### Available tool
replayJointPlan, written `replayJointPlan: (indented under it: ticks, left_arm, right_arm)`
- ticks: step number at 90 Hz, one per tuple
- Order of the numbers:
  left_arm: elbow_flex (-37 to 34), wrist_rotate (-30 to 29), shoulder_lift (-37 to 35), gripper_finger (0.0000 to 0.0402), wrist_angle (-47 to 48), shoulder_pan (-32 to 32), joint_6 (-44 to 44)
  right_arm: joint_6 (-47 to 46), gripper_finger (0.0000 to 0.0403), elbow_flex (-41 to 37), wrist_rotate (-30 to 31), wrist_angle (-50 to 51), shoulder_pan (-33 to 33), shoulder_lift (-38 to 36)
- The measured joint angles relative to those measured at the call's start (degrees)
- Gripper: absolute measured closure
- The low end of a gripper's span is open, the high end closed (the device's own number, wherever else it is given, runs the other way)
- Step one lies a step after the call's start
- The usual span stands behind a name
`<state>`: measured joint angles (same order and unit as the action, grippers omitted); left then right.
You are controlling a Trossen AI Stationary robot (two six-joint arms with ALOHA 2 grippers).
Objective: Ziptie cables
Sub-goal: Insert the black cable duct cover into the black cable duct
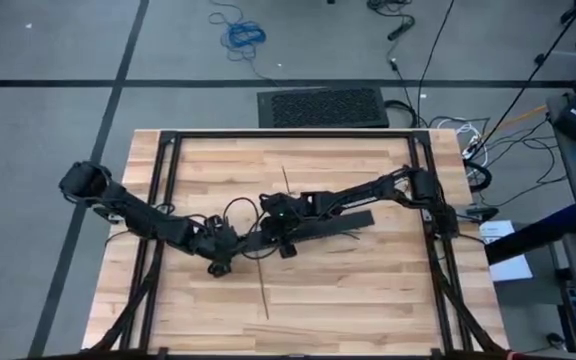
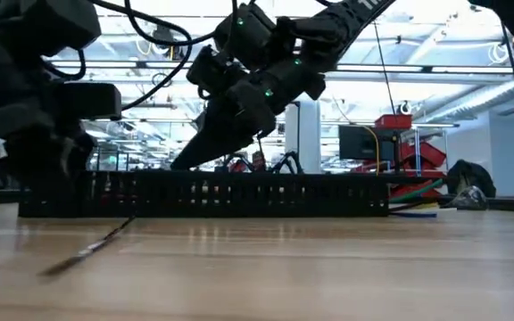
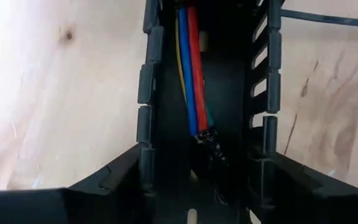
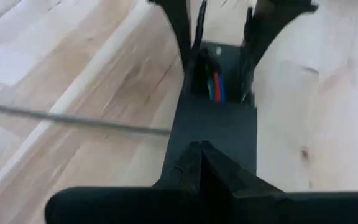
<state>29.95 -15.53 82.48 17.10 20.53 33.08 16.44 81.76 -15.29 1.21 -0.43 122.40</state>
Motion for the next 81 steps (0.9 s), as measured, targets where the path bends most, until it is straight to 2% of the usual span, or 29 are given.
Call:
replayJointPlan:
  ticks: [22, 39, 53, 81]
  left_arm:
    - [0.0, -1.66, 0.28, 0.0161, -1.78, -0.22, -0.18]
    - [0.02, -1.62, 0.28, 0.0161, -1.46, -0.22, -0.59]
    - [-0.02, -1.55, 0.28, 0.0161, -1.43, -0.23, -1.03]
    - [-0.17, 0.55, 0.69, 0.0162, -3.31, -2.49, -5.01]
  right_arm:
    - [0.99, 0.0403, 0.91, 1.72, 5.85, 0.36, -7.25]
    - [2.02, 0.0403, 0.9, 5.23, 17.07, 0.33, -9.52]
    - [2.32, 0.0403, 0.49, 5.19, 18.75, 0.13, -6.51]
    - [3.66, 0.0403, 4.05, -0.12, 8.28, -0.08, 1.98]
